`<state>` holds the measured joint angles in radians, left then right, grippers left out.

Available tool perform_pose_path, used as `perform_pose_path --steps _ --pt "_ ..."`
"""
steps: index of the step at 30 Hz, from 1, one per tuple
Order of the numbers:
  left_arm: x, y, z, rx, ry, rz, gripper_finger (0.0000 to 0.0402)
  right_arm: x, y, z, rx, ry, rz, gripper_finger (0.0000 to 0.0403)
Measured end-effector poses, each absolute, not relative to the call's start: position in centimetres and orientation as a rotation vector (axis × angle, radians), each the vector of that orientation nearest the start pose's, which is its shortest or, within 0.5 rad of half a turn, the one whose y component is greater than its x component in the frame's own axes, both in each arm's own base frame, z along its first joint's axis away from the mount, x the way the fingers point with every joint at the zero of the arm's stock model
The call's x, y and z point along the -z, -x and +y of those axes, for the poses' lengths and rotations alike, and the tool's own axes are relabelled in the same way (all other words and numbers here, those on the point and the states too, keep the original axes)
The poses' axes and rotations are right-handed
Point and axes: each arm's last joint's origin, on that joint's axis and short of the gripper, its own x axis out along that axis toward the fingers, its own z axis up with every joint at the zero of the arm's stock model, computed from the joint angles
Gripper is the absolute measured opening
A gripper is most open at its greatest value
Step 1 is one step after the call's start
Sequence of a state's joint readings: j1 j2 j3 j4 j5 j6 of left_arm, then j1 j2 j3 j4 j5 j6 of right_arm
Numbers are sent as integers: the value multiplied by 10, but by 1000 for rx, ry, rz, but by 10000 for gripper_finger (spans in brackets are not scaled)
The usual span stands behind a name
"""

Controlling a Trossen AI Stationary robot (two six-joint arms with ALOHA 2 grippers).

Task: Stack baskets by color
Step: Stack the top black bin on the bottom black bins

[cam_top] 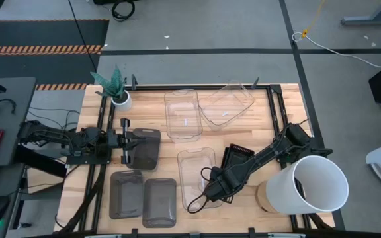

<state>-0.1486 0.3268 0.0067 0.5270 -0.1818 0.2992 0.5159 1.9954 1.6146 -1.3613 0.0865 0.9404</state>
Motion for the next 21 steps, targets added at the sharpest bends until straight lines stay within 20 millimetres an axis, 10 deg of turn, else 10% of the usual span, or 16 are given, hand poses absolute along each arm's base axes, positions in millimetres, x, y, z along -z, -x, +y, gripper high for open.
perform_pose_path --steps 21 --pt "-188 -115 -12 -63 -264 -198 26 -213 -320 179 443 -216 1575 15"
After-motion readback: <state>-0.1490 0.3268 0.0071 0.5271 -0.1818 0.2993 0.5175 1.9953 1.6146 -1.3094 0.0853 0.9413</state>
